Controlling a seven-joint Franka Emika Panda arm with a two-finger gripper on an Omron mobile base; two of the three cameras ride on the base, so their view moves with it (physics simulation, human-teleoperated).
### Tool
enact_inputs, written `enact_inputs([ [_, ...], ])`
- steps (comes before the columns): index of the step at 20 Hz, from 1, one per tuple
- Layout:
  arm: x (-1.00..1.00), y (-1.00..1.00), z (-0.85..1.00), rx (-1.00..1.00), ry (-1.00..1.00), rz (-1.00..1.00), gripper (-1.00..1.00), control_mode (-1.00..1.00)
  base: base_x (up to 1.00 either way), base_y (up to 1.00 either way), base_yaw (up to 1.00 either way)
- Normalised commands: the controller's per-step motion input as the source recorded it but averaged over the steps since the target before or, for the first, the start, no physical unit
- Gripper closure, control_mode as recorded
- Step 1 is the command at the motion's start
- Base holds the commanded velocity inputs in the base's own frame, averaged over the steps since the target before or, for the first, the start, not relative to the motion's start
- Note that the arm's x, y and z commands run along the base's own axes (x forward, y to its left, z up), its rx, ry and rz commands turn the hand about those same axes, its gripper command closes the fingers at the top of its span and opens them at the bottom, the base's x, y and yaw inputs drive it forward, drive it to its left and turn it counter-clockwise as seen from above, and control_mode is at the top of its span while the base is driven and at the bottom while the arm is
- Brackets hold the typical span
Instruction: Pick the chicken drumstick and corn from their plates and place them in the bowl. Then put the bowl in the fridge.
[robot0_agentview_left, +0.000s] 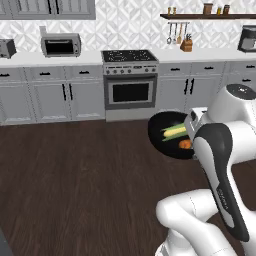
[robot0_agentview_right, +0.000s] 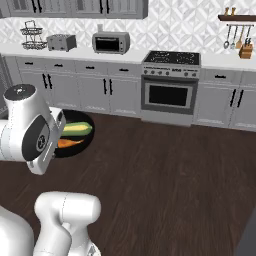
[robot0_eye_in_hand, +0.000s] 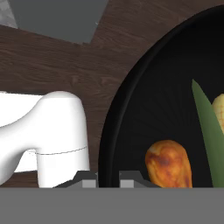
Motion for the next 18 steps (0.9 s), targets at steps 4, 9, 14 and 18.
enact_inputs([
  [4, 0.0, 0.0, 0.0, 0.0, 0.0, 0.0, 1.0, 1.0, 1.0, 0.07, 0.45],
  [9, 0.0, 0.0, 0.0, 0.0, 0.0, 0.0, 1.0, 1.0, 1.0, 0.0, 0.53],
  [14, 0.0, 0.0, 0.0, 0.0, 0.0, 0.0, 1.0, 1.0, 1.0, 0.0, 0.54],
  [18, 0.0, 0.0, 0.0, 0.0, 0.0, 0.0, 1.0, 1.0, 0.94, 0.0, 0.68],
])
